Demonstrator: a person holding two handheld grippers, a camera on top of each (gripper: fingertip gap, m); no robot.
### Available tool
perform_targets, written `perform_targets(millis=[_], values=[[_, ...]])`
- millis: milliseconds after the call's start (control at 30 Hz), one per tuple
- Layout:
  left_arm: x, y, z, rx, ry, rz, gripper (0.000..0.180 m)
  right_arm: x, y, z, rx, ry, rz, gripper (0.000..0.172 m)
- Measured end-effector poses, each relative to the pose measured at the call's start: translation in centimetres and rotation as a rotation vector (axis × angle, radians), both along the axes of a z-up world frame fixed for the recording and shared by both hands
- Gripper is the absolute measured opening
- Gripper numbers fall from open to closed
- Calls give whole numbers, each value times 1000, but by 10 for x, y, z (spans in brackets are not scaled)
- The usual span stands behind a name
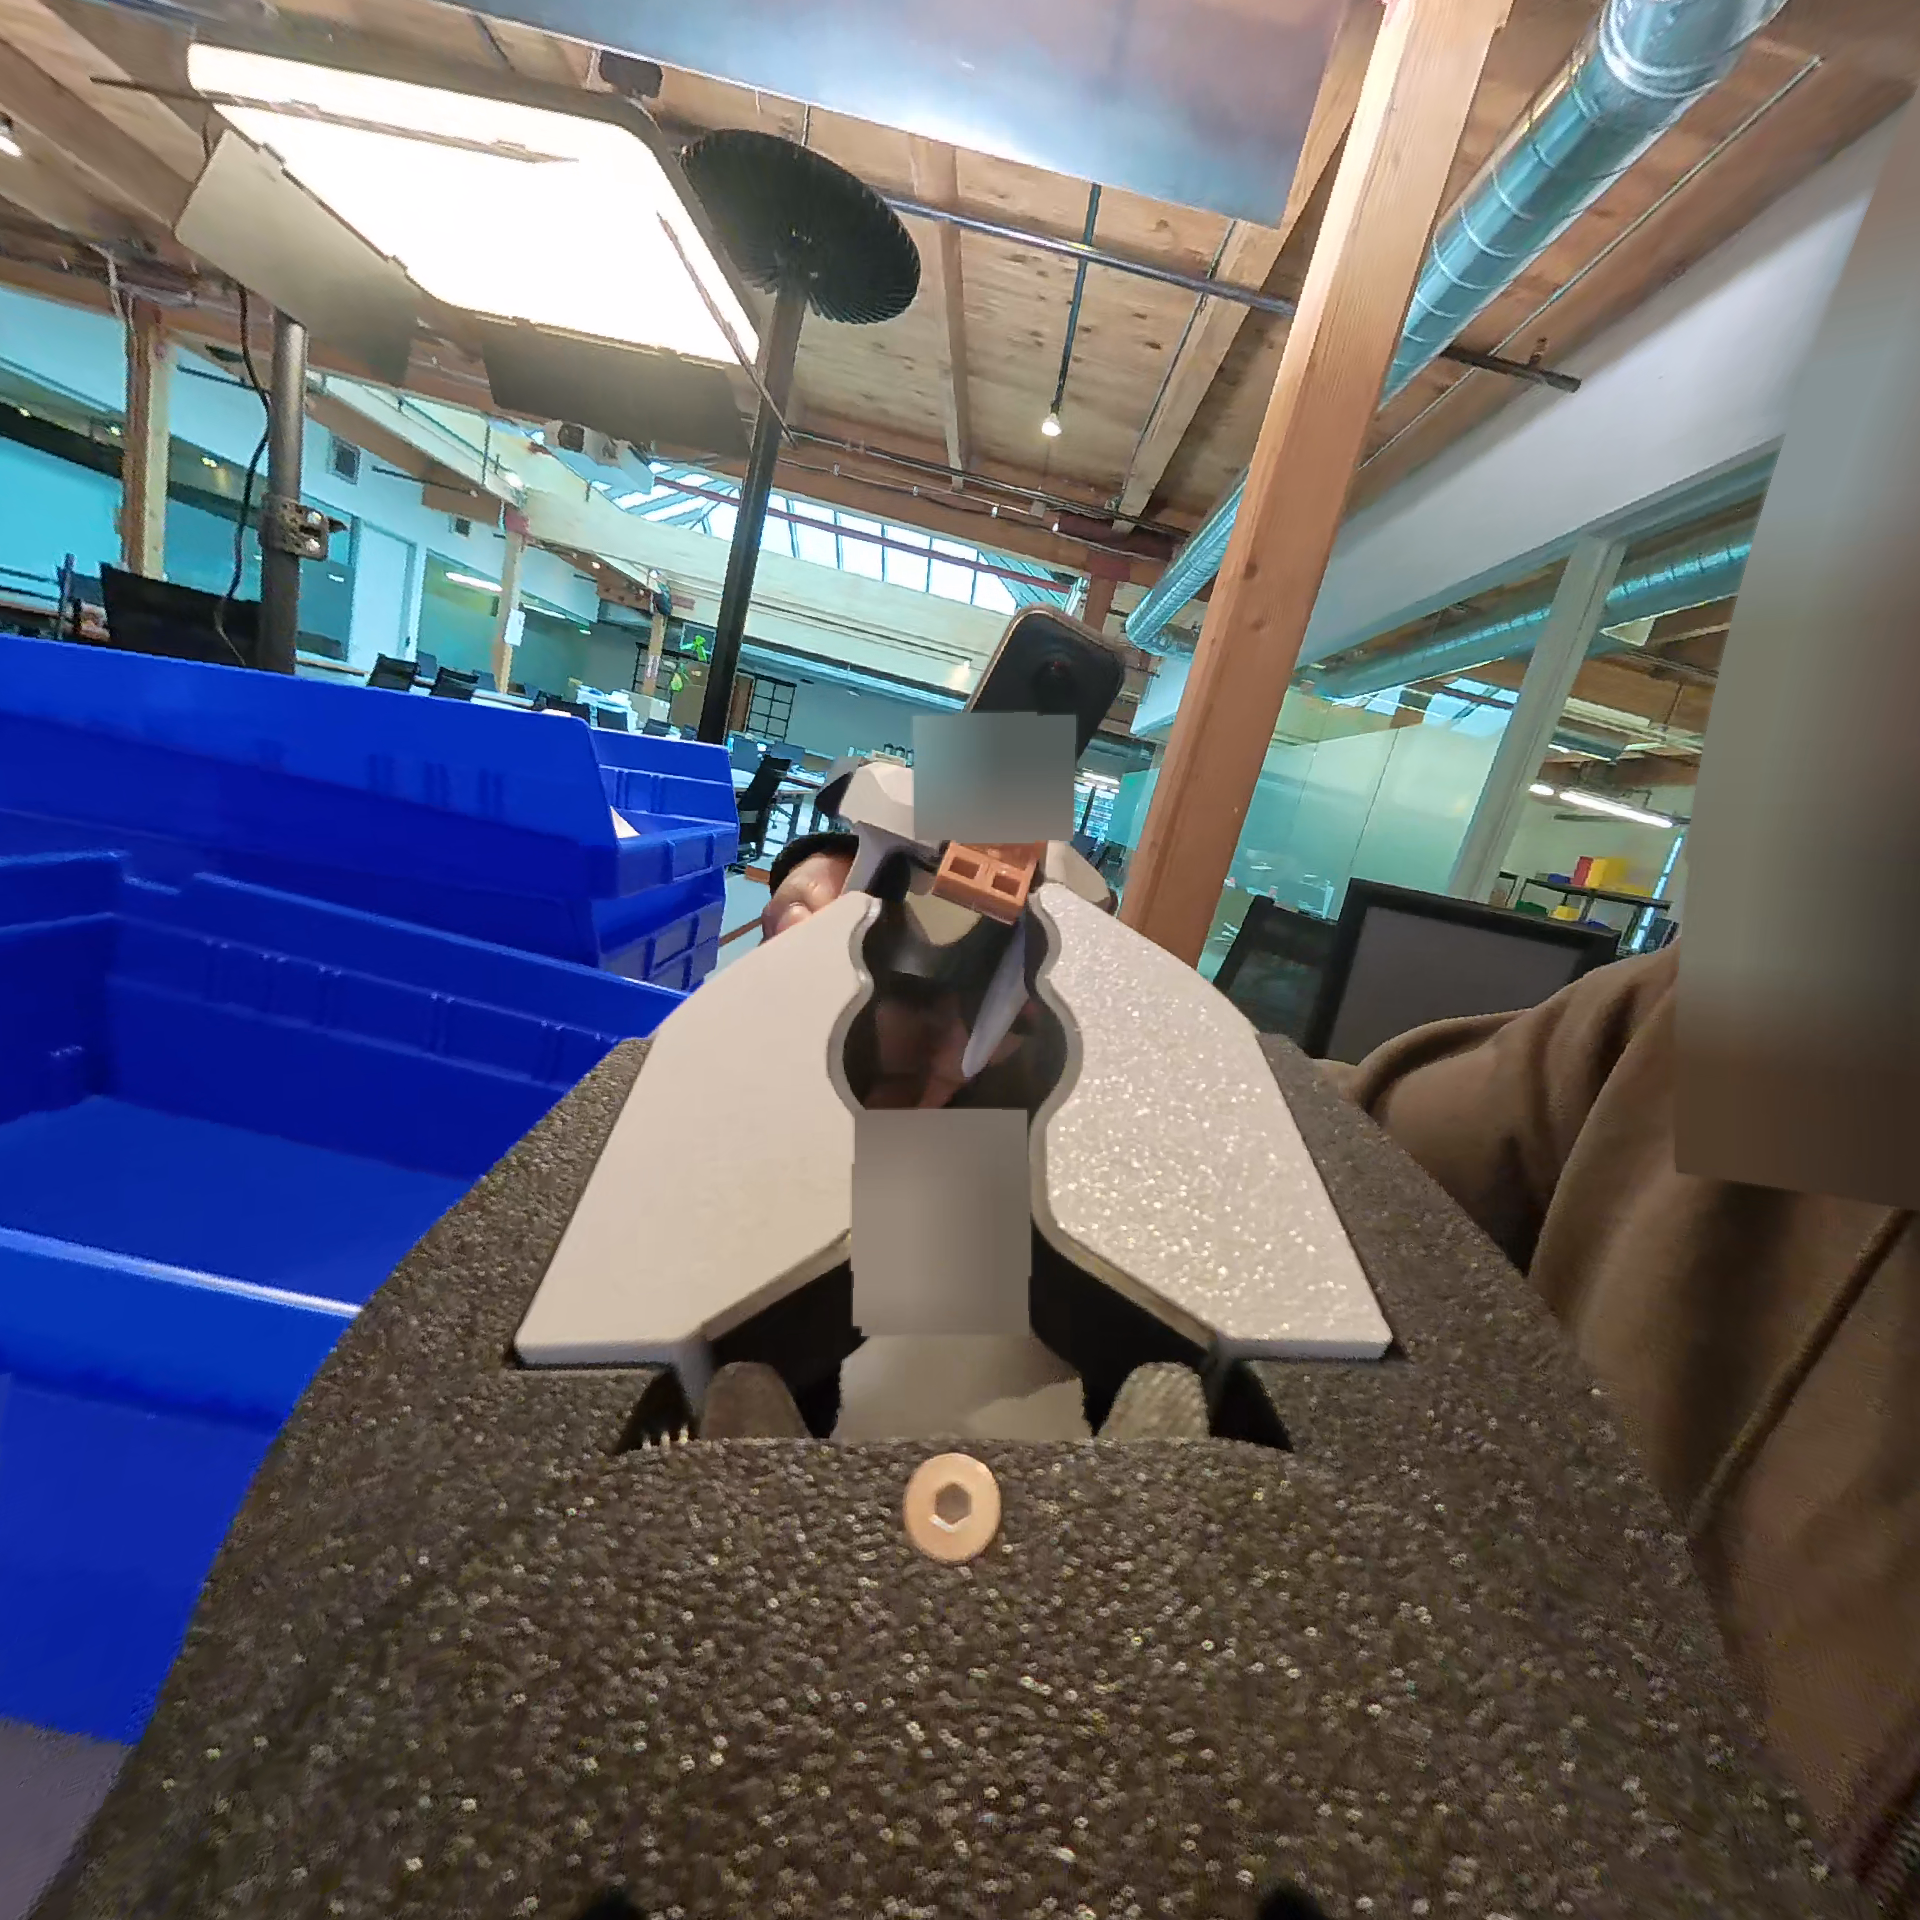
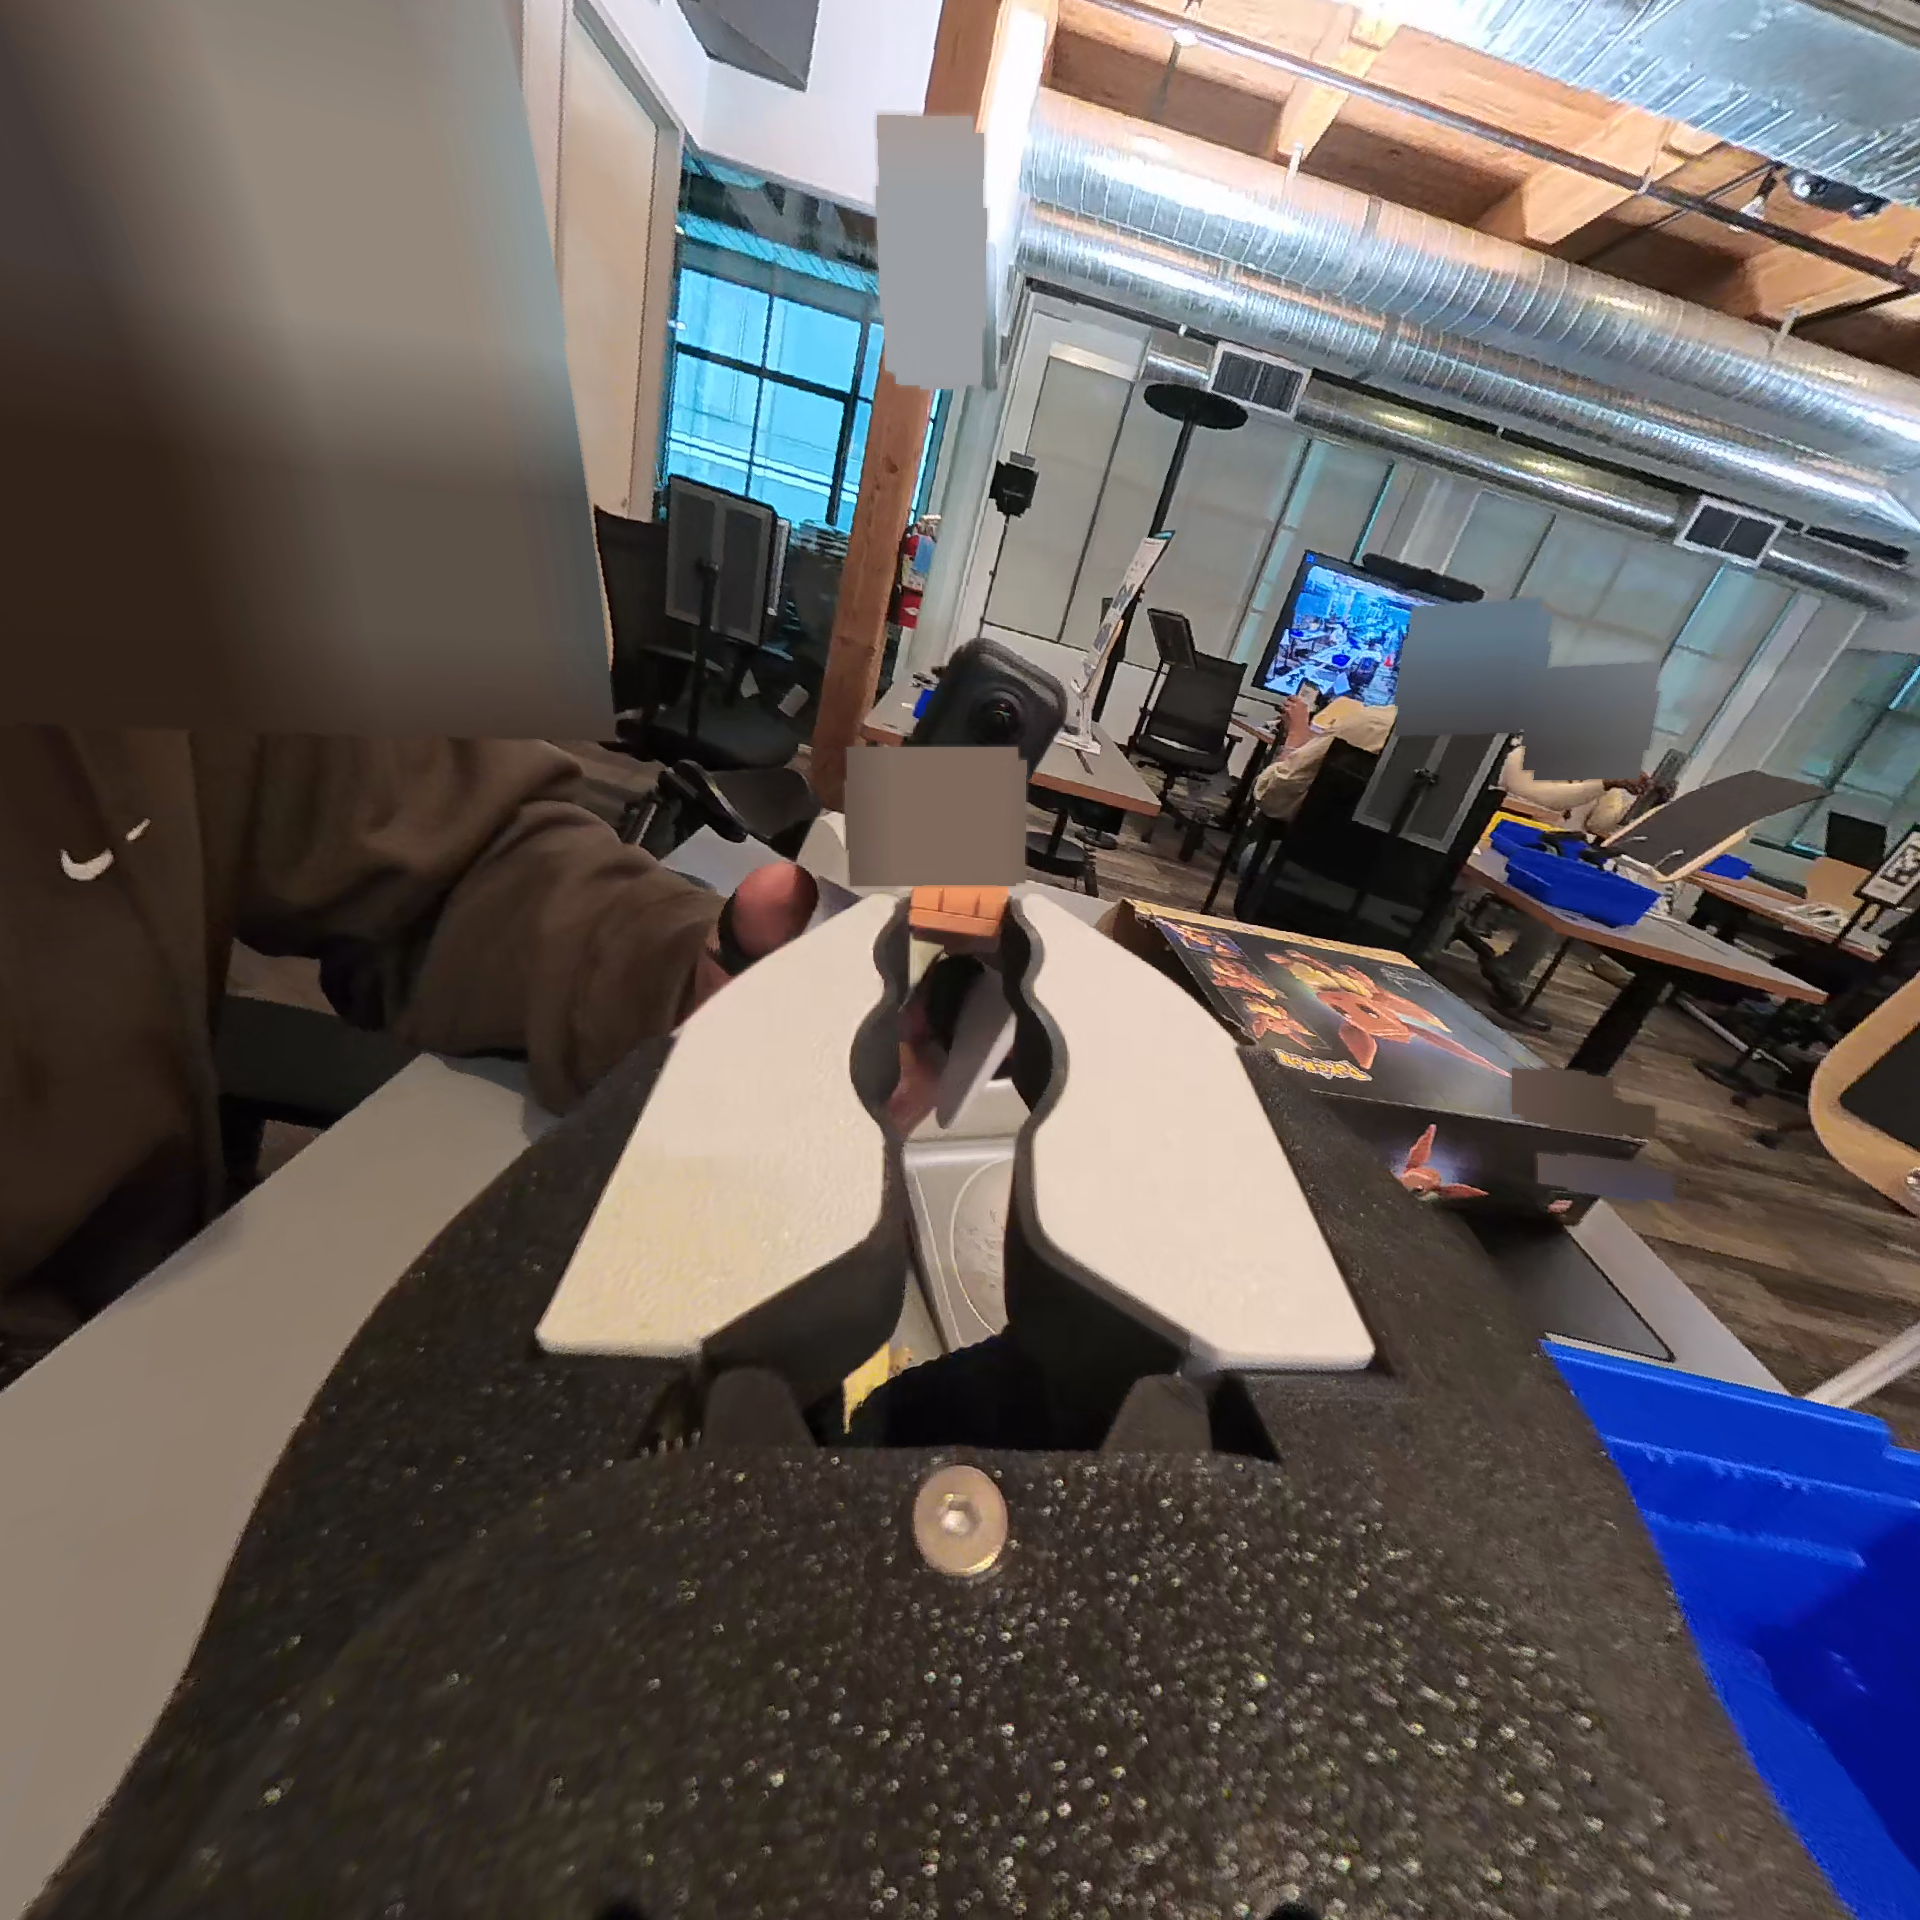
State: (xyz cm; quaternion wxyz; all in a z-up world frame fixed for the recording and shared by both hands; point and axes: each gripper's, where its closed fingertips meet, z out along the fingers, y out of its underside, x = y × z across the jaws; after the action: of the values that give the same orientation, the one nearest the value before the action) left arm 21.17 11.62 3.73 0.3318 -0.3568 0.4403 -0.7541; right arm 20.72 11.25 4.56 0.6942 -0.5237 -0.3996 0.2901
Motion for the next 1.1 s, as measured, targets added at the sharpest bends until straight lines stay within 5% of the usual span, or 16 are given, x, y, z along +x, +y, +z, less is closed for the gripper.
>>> perform_targets(millis=[333, 633, 933, 1100], values=[[-3, -7, 2, 125, -46, 65, 17, -6, 0, -3, -37, 30, 26, 16], [-1, 0, -3, 283, 26, 177, 16, 3, 5, -11, 44, -223, -123, 19], [-1, 18, 2, -250, 81, -35, 16, 8, 23, -7, 351, -501, -471, 23], [0, 20, -1, -358, 91, -100, 17, 1, 28, -10, 457, -607, -578, 23]])
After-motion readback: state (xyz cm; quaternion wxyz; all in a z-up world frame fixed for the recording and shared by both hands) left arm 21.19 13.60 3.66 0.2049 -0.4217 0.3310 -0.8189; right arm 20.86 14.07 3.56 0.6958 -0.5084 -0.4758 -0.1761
